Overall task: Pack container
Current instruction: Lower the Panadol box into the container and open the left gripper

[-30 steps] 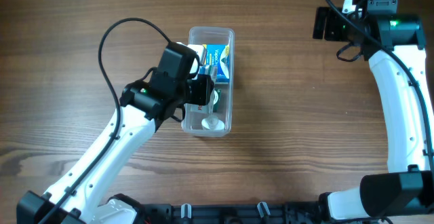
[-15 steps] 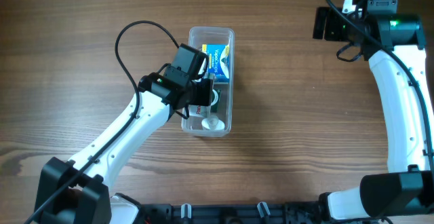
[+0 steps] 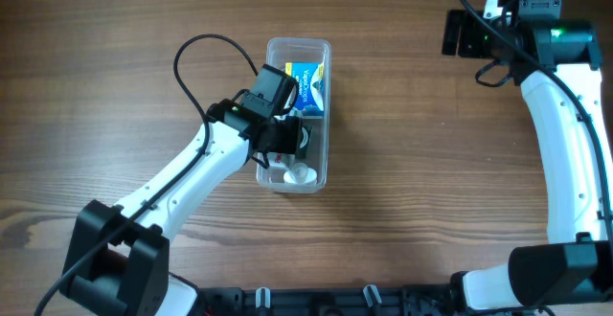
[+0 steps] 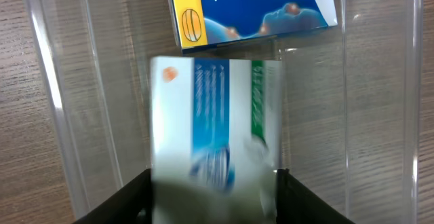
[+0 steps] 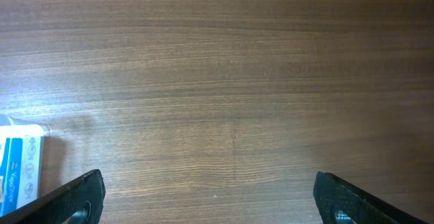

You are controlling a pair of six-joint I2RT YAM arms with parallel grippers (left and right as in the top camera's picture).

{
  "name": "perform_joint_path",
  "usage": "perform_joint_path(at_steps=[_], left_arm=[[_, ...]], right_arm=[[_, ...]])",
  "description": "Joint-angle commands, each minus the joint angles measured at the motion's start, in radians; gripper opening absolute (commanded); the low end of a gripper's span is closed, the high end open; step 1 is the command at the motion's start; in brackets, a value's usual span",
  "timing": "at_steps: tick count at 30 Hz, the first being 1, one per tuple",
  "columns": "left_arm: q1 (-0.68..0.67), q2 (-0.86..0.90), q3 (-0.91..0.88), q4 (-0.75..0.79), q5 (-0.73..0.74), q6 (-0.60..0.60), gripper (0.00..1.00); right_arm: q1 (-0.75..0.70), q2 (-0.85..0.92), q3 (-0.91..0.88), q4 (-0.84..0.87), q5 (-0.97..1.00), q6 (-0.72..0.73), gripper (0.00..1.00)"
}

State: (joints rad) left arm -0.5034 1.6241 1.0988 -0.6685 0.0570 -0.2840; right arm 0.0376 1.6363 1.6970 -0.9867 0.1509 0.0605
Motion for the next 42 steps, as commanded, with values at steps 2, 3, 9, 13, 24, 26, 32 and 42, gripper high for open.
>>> perform_joint_path(at_steps=[2,3,9,13,24,26,32,42], left_arm=[[-0.005,0.009,0.014,0.003,-0.003,-0.009,0.61],[-0.005,0.009,0.014,0.003,-0.003,-0.008,0.64],[-0.005,0.005,0.014,0.01,-0.003,-0.008,0.63],[-0.005,-0.007,0.014,0.024,-0.003,-0.009,0.56],[-0.005,-0.003,0.014,0.079,-0.032,-0.009,0.35],[-0.005,0.004,0.014,0.082,-0.033,-0.009,0.35],[-0.005,0.038,0.014,0.127,-0.033,-0.009,0.35],[-0.005,0.067,0.014,0.158,-0.059,-0.009,0.34]], right_arm=[[0.0,-0.01,0.011,0.005,0.007,0.018,1.0],[0.0,-0.009,0.011,0.005,0.007,0.018,1.0],[0.0,-0.009,0.011,0.005,0.007,0.018,1.0],[0.0,-0.009,0.011,0.005,0.007,0.018,1.0],[0.0,-0.009,0.011,0.005,0.007,0.018,1.0],[0.0,-0.01,0.011,0.005,0.007,0.018,1.0],[0.0,-0.01,0.011,0.005,0.007,0.018,1.0],[0.0,-0.01,0.011,0.005,0.007,0.018,1.0]])
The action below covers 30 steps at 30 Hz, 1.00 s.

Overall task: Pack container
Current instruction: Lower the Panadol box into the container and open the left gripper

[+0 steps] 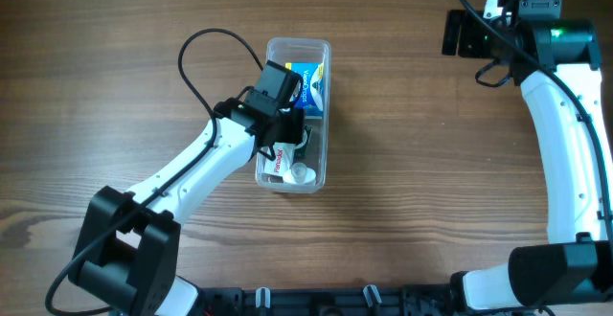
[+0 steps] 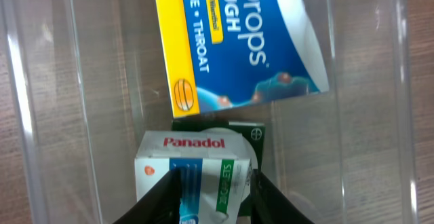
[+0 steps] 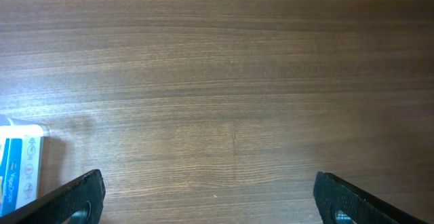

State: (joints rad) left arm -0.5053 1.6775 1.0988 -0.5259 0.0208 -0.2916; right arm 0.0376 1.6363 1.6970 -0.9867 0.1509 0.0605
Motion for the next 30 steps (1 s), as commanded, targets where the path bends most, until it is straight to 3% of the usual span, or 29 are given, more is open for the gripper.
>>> perform_joint_path(at_steps=[1,16,19,21,30], left_arm=[[-0.003,0.013,0.014,0.023,-0.023,-0.001,0.34],[-0.003,0.079,0.014,0.056,-0.022,-0.002,0.33],[-0.003,0.079,0.014,0.059,-0.022,-0.002,0.41],[-0.003,0.079,0.014,0.06,-0.017,-0.005,0.56],[-0.003,0.077,0.014,0.061,-0.014,-0.005,0.63]], right_arm=[[0.0,-0.009,0.011,0.005,0.007,0.018,1.0],[0.0,-0.01,0.011,0.005,0.007,0.018,1.0],[0.0,-0.009,0.011,0.005,0.007,0.018,1.0],[0.0,-0.01,0.011,0.005,0.007,0.018,1.0],[0.0,-0.01,0.011,0.005,0.007,0.018,1.0]])
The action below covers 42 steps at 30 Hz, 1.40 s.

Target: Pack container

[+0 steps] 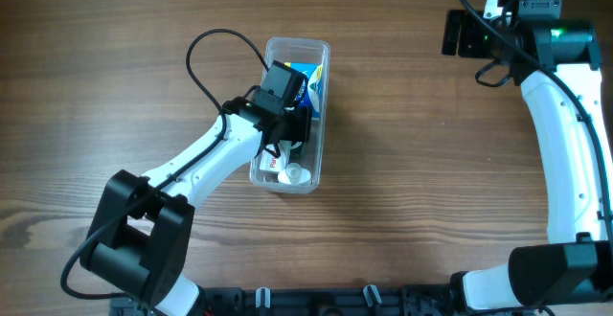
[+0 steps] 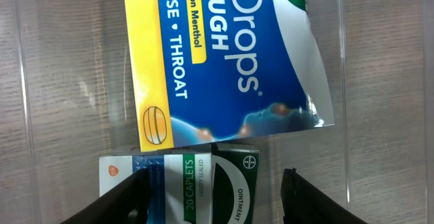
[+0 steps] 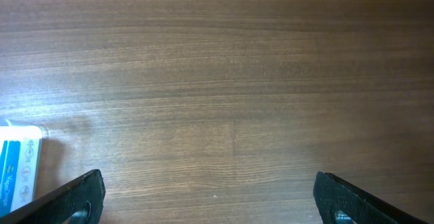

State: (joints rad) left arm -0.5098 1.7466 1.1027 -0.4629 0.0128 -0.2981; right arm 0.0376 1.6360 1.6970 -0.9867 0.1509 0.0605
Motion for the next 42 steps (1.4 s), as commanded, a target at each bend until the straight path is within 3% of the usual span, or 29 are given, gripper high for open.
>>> perform_joint_path(at_steps=[1,16,28,33,38,42], left_arm=[[0.001,0.008,0.011,0.001,-0.003,0.001,0.63],[0.001,-0.056,0.018,0.0,-0.003,-0.002,0.58],[0.001,-0.056,0.018,-0.003,-0.003,-0.002,0.36],[0.002,-0.056,0.018,0.004,-0.003,-0.002,0.38],[0.002,-0.056,0.018,0.026,-0.003,-0.002,0.53],[0.002,-0.056,0.018,0.039,-0.003,-0.002,0.55]], right_arm=[[0.0,-0.009,0.011,0.005,0.007,0.019,1.0],[0.0,-0.009,0.011,0.005,0.007,0.018,1.0],[0.0,-0.009,0.011,0.005,0.007,0.018,1.0],[0.0,-0.009,0.011,0.005,0.007,0.018,1.0],[0.0,-0.009,0.011,0.005,0.007,0.018,1.0],[0.0,-0.009,0.011,0.006,0.007,0.018,1.0]])
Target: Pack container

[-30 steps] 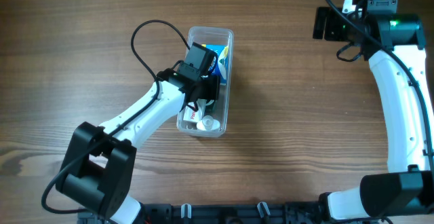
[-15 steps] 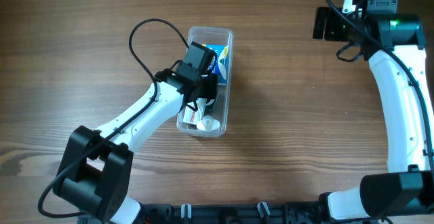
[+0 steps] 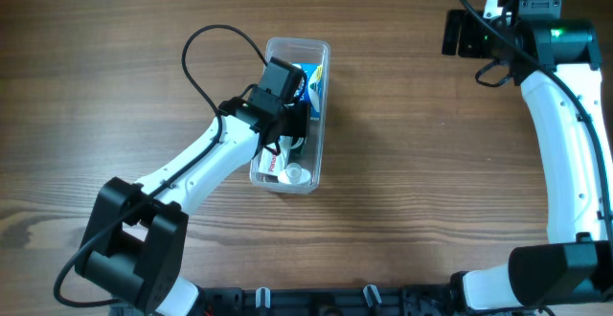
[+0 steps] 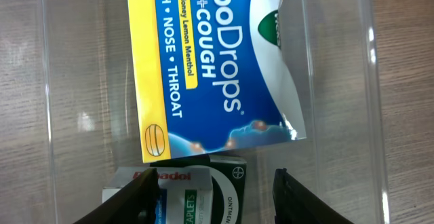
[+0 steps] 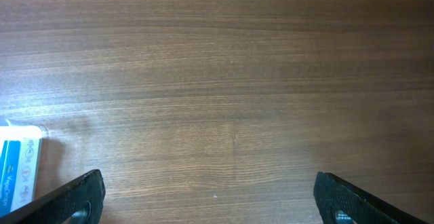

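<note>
The clear plastic container (image 3: 321, 115) stands mid-table. Inside it lies a blue and yellow VapoDrops pack (image 4: 217, 75) at the far end. Below it a white Panadol box (image 4: 178, 191) rests beside and partly over a dark green ointment box (image 4: 230, 183). A white capped item (image 3: 295, 173) lies at the near end. My left gripper (image 4: 213, 187) hangs open inside the container, its fingers either side of the two boxes and gripping neither. My right gripper (image 5: 210, 190) is open over bare table at the far right.
The wooden table (image 3: 431, 182) surrounds the container on all sides. A black cable (image 3: 196, 57) loops from the left arm beside the container's left wall. A corner of the container (image 5: 17, 166) shows at the left edge of the right wrist view.
My left gripper, open then and now, has drawn back a little, so more of the VapoDrops pack shows. The Panadol box stays in the container. The right arm has not moved.
My left gripper first held the Panadol box above the container floor. Then it held the box low against the ointment box. After that it stood open with the box left inside and the container nudged slightly askew. Now it has pulled back, still open.
</note>
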You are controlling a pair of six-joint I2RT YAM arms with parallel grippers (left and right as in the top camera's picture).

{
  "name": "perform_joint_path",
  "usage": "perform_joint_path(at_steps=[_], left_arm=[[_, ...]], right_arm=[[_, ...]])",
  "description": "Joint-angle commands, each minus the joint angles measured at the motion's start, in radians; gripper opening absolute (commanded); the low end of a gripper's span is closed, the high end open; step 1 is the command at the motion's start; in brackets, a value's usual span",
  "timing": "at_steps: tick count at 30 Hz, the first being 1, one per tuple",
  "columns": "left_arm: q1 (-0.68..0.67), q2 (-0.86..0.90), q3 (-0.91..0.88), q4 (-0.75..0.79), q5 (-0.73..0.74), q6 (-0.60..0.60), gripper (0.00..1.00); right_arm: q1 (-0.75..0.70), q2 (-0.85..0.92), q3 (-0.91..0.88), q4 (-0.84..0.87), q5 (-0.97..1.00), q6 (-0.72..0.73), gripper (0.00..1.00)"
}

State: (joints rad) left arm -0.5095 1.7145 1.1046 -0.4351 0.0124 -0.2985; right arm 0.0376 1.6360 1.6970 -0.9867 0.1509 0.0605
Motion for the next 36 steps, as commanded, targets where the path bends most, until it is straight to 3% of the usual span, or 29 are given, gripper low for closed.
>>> perform_joint_path(at_steps=[1,7,18,19,21,36], left_arm=[[0.001,-0.027,0.017,0.015,-0.003,-0.002,0.56],[0.031,-0.05,0.081,0.016,-0.003,-0.005,0.56],[0.409,-0.073,0.193,-0.014,0.05,-0.028,0.75],[0.436,-0.073,0.193,-0.026,0.05,-0.028,0.79],[0.483,-0.073,0.193,-0.042,0.05,-0.028,1.0],[0.529,-0.073,0.193,-0.082,0.05,-0.027,1.0]], right_arm=[[0.0,-0.009,0.011,0.006,0.007,0.018,1.0],[0.0,-0.009,0.011,0.006,0.007,0.018,1.0],[0.0,-0.009,0.011,0.006,0.007,0.018,1.0],[0.0,-0.009,0.011,0.005,0.007,0.018,1.0],[0.0,-0.009,0.011,0.006,0.007,0.018,1.0],[0.0,-0.009,0.011,0.005,0.007,0.018,1.0]])
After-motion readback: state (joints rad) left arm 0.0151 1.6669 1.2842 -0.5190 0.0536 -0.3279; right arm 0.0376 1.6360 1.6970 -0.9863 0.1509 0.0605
